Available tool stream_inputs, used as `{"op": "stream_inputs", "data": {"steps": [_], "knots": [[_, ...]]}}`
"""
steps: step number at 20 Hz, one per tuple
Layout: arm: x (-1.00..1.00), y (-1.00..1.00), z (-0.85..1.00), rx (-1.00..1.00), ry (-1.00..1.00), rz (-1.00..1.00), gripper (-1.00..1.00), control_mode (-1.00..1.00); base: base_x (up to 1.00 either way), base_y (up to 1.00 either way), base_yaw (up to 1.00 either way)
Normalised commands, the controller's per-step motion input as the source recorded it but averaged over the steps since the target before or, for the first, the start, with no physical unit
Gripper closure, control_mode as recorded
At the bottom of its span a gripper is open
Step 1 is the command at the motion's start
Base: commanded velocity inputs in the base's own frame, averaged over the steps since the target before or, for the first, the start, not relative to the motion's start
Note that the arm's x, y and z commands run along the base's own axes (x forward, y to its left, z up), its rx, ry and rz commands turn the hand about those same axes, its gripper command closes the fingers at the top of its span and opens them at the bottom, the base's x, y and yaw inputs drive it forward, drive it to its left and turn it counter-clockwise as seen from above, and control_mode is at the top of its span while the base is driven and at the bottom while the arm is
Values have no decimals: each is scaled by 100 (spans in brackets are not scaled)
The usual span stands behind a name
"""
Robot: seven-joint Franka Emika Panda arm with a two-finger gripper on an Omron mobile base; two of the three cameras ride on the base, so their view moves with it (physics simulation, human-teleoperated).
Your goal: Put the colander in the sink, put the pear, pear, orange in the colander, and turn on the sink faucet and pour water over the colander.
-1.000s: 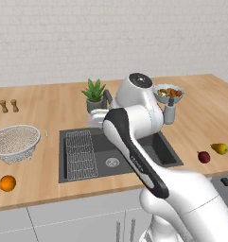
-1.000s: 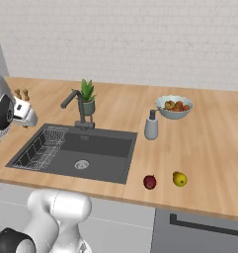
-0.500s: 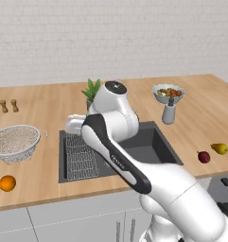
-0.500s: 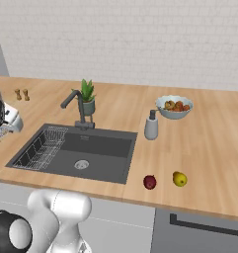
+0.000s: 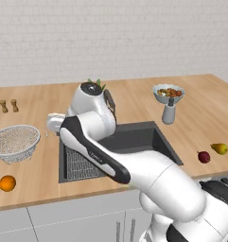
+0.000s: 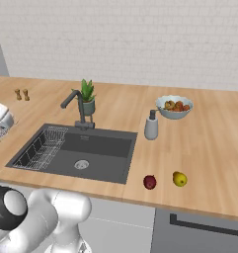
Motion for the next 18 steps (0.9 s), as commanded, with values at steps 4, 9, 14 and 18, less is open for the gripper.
{"op": "stream_inputs", "data": {"steps": [4, 9, 14, 18], "knots": [[49, 27, -11, 0, 13, 0, -100, -100, 0, 0, 0], [35, 41, -15, 0, 11, -4, -100, -100, 0, 0, 0], [13, 41, -25, -1, 7, -9, -100, -100, 0, 0, 0], [3, 20, -32, 0, 4, -10, -100, -100, 0, 0, 0]]}}
